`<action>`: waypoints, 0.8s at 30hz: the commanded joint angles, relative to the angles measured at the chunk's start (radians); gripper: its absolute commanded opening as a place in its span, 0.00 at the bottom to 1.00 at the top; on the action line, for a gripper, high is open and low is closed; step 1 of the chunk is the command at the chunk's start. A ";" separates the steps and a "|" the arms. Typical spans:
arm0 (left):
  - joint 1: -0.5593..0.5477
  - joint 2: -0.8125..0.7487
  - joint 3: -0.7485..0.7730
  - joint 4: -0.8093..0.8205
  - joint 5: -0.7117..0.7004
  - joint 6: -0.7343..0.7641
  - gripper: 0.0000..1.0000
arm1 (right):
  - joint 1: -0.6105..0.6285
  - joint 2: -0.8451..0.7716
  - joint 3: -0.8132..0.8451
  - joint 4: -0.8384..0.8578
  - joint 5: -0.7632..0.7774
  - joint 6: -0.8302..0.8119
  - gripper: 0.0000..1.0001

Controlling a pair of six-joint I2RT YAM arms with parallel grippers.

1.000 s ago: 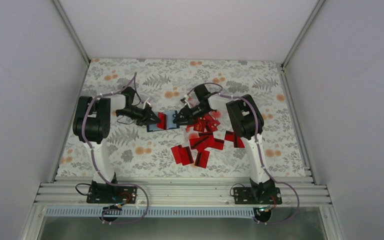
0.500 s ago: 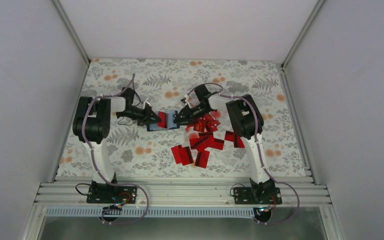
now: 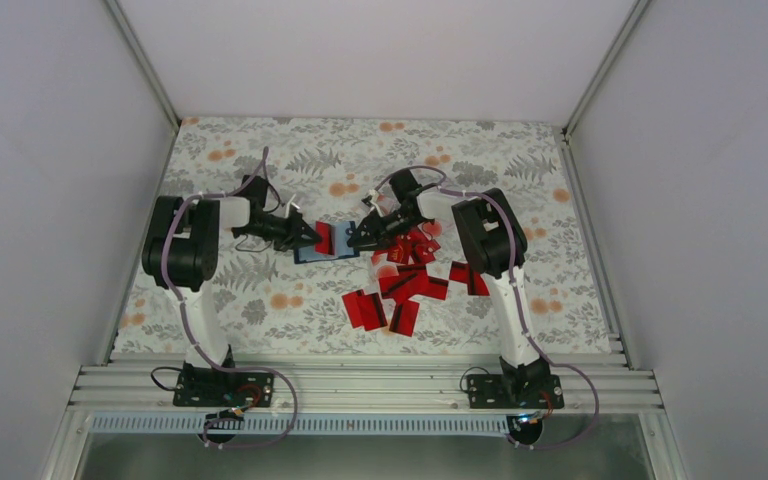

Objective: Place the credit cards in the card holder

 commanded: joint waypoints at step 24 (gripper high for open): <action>-0.064 -0.002 -0.068 0.219 -0.009 -0.136 0.02 | 0.006 0.093 -0.038 -0.093 0.148 -0.031 0.38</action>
